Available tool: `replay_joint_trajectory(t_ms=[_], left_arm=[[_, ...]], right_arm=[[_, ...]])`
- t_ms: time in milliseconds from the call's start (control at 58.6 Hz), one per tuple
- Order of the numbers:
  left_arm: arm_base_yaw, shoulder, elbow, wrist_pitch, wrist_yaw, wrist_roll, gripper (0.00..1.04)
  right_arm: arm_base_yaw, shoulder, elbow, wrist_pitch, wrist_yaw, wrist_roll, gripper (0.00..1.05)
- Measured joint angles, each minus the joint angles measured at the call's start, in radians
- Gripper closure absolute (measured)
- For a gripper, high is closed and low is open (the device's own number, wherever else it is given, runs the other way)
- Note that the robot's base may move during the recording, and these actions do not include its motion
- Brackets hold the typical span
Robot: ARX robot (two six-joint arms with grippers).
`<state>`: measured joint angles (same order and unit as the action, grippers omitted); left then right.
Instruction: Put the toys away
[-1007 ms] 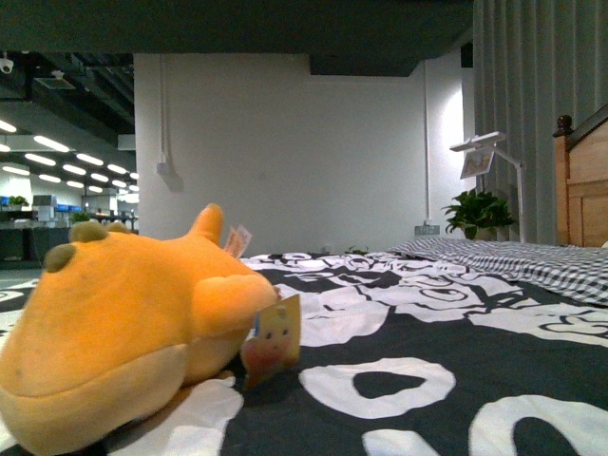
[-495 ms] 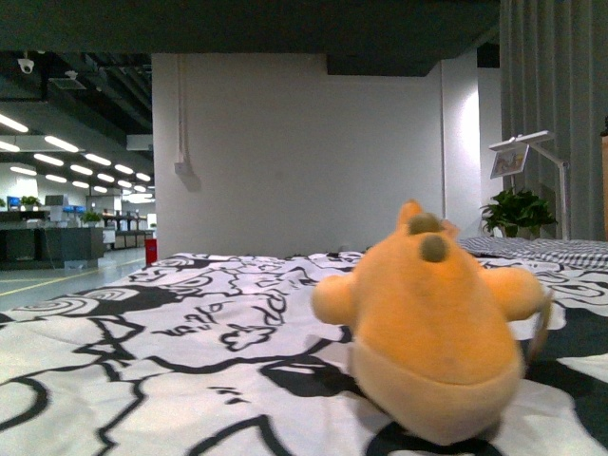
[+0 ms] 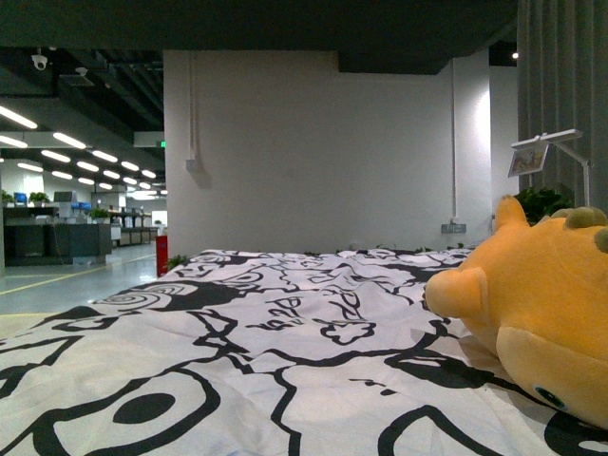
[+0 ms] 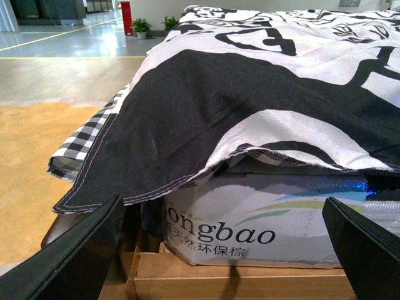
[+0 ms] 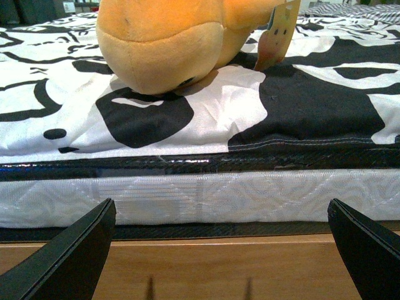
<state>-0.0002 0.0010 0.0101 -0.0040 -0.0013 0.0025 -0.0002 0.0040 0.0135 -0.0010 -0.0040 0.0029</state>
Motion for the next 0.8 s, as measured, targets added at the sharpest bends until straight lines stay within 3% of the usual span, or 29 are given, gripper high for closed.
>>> replay_joint_trajectory(t_ms=[120,188,307,478,802], left_arm=[[0.000,0.000,0.000,0.000,0.000,0.000,0.06],[0.000,0.000,0.000,0.000,0.000,0.000,0.06],[0.000,0.000,0.000,0.000,0.000,0.000,0.06],[0.000,0.000,0.000,0.000,0.000,0.000,0.06],[0.000,0.000,0.000,0.000,0.000,0.000,0.06]], right_arm=[[0.000,0.000,0.000,0.000,0.000,0.000,0.02],[0.029,-0.001,-0.001,0.050,0.100,0.013,0.02],[0.052,0.040,0.000,0.115,0.136,0.023,0.02],[0.068,0.215,0.006,0.280,0.142,0.024,0.02],[0.183,0.617,0.158,0.619,0.211,-0.009,0.02]])
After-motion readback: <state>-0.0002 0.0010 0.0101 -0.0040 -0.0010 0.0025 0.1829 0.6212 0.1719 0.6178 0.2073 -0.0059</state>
